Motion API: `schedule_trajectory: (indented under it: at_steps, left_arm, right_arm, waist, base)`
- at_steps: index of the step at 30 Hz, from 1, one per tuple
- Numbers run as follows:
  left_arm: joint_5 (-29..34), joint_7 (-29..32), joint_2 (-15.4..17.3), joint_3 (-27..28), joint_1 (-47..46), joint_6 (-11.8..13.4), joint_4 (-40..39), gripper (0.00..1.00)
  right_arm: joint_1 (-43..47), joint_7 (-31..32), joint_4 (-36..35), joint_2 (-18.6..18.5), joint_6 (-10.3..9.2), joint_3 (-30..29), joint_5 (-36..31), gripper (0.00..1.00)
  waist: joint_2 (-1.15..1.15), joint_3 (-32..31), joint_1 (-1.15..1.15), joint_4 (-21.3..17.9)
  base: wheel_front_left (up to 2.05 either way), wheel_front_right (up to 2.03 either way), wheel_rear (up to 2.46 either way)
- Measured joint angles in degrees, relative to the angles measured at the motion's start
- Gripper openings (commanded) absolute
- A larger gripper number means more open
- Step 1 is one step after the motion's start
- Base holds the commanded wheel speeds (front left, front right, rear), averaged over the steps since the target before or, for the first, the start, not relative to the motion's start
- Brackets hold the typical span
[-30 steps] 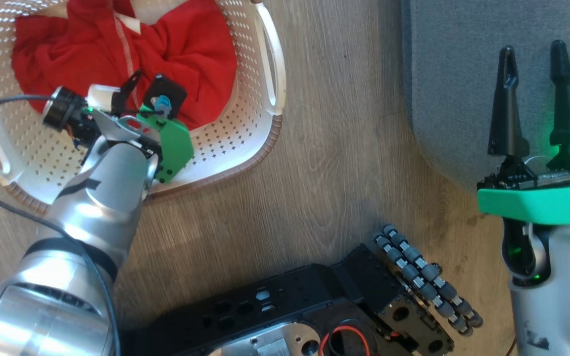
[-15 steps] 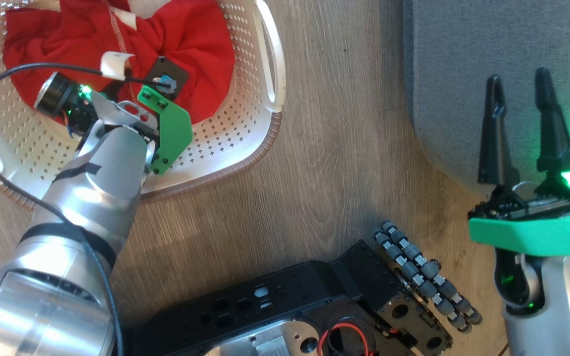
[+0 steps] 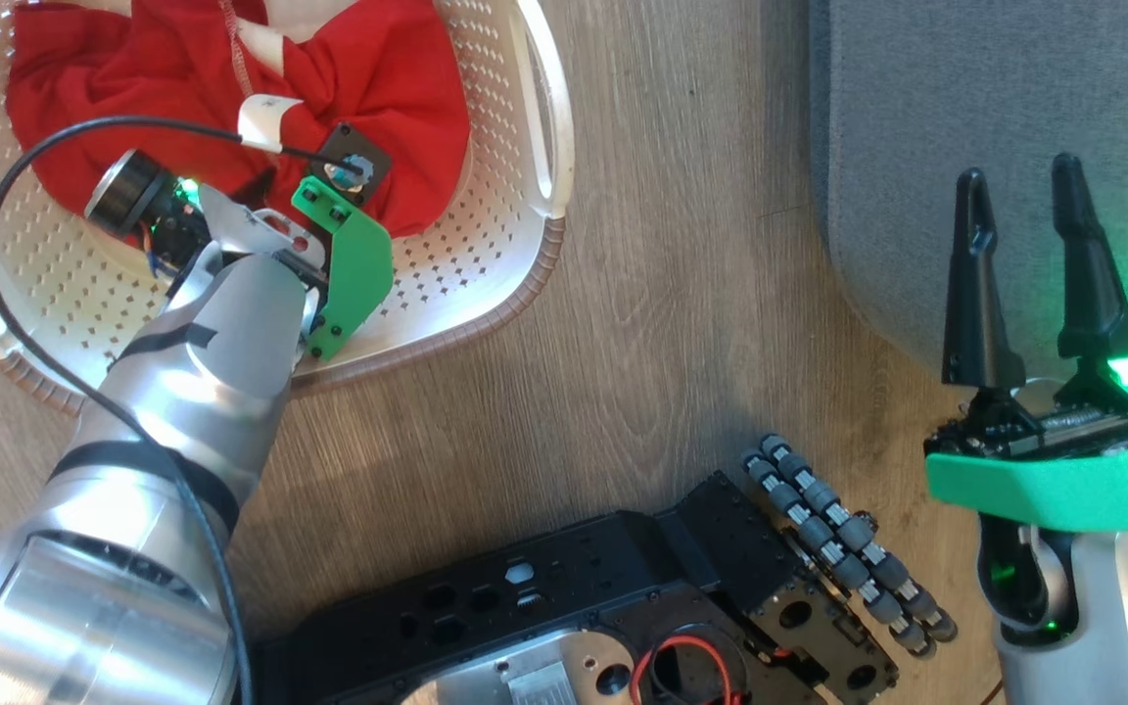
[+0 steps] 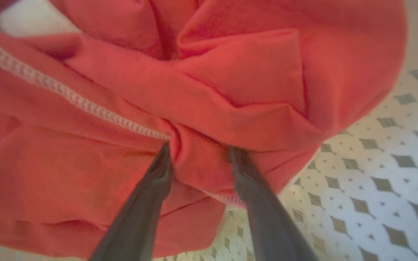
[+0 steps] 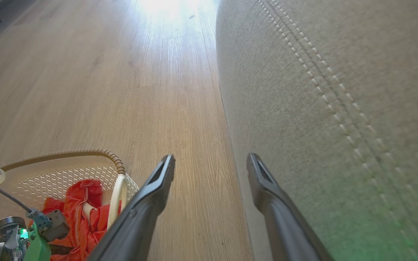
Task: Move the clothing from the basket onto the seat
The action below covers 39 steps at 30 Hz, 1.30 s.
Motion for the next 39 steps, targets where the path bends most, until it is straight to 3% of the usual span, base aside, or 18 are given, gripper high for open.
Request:
schedule_trajectory:
  at_steps: [2,3,14,26,34,39]
  left_arm:
    - [-0.29,0.33,-0.07,-0.10,-0.01,0.29,0.00,0.30]
    - [-0.47,0.34,-0.07,-0.19,-0.02,0.43,0.01,0.00]
    - [-3.77,0.05,-0.31,-0.67,-0.12,2.57,-0.01,0.00]
    - [-6.75,-7.45,0.23,-0.35,0.09,4.53,0.01,0.00]
    - [-10.65,-15.05,1.91,2.35,3.98,5.08,0.04,0.00]
    - [-13.68,-18.96,1.36,4.25,10.83,5.78,-2.89,0.00]
  right_arm:
    - [0.13,0.00,-0.19,0.03,0.00,0.07,0.00,1.00]
    - [0.13,0.00,-0.38,0.07,0.00,0.07,-0.01,1.00]
    - [-0.06,0.00,-0.82,0.16,0.00,0.11,-1.10,1.00]
    - [-6.69,0.01,1.27,0.16,0.01,0.70,-1.00,1.00]
    - [-10.69,0.02,4.26,0.18,0.01,2.34,0.59,1.00]
    - [-11.09,0.02,6.13,0.16,0.01,1.11,-0.16,1.00]
  waist:
    - [0.00,0.06,0.00,0.10]
    - [0.00,0.08,0.00,0.18]
    - [0.00,0.33,0.00,0.67]
    - [0.00,-1.82,0.00,-0.65]
    - [0.00,-6.62,0.00,-2.45]
    - [0.01,-13.27,0.00,-1.97]
  base:
    - [0.00,0.00,0.00]
    - [0.00,0.00,0.00]
    - [0.00,0.00,0.00]
    - [0.00,0.00,0.00]
    - [0.00,0.00,0.00]
    - [0.00,0.00,0.00]
